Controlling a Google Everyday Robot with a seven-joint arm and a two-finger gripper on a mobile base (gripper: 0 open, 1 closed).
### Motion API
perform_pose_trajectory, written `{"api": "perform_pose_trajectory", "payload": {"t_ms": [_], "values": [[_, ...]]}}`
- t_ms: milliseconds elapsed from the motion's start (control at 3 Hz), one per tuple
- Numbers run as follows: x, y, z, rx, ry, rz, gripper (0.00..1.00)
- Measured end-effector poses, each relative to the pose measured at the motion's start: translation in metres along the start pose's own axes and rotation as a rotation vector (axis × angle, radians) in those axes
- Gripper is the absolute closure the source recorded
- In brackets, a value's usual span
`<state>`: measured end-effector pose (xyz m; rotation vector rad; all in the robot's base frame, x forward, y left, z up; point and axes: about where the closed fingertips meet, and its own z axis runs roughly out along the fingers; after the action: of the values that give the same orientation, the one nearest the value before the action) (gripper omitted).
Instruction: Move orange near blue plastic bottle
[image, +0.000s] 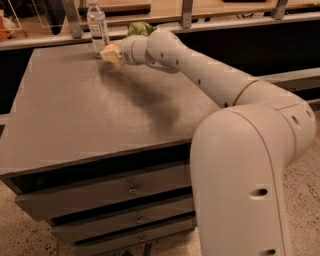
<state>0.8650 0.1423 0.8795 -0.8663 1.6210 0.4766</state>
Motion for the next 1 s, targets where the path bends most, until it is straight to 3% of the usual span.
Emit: {"api": "perform_pose_trajectory", "payload": {"t_ms": [667, 1000], "values": [[0.009, -0.004, 0.013, -0.035, 0.023, 0.003, 1.0], [0.013, -0.005, 0.014, -0.018, 0.04, -0.013, 1.0]]}}
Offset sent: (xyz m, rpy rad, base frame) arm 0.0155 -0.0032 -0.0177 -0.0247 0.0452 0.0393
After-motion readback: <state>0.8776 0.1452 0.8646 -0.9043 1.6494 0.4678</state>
